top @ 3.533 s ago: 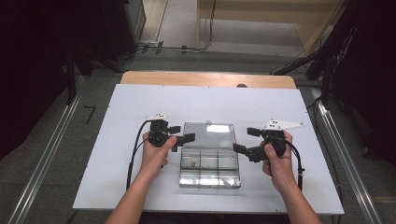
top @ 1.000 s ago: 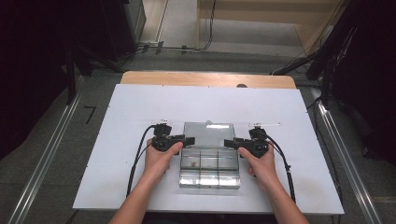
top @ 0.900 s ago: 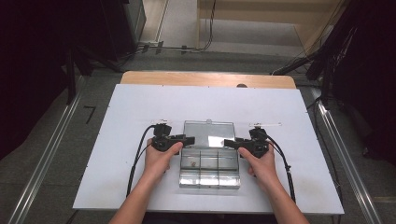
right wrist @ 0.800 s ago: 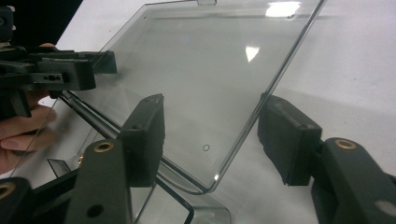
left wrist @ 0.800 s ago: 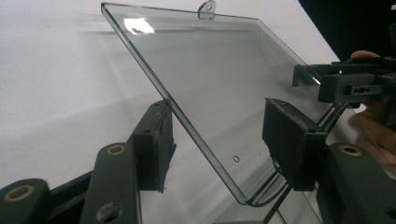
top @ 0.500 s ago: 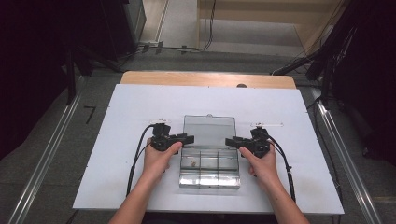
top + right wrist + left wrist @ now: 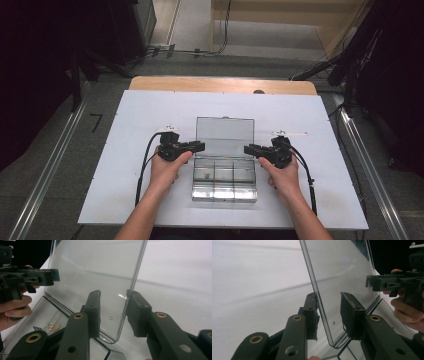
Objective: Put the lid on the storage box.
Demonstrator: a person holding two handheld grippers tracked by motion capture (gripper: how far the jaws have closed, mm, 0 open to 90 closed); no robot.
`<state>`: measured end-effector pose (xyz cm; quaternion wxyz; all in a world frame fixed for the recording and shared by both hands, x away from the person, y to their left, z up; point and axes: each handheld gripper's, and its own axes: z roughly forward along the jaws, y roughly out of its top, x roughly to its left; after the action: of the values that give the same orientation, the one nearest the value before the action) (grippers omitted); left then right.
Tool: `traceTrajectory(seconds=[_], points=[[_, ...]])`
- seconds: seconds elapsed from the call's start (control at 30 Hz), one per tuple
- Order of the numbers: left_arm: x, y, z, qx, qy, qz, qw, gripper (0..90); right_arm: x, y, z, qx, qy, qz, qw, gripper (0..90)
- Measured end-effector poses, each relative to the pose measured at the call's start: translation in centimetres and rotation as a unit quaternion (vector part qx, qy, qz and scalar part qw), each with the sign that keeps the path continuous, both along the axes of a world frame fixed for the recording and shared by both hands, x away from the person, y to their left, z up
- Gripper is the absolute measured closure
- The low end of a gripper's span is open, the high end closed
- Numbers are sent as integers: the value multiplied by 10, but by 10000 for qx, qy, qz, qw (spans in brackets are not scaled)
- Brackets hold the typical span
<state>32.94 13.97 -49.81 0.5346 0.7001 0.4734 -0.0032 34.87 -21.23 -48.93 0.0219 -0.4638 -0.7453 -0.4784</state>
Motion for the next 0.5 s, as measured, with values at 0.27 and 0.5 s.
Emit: traceTrajectory(seconds=[0.27, 0.5], points=[[-4, 1, 5, 53, -176, -71, 9998, 723, -3, -5, 3, 77, -229, 123, 9996, 716], [-4, 2, 6, 21, -218, -117, 9997, 739, -6, -6, 5, 32, -471, 210, 9987, 732]])
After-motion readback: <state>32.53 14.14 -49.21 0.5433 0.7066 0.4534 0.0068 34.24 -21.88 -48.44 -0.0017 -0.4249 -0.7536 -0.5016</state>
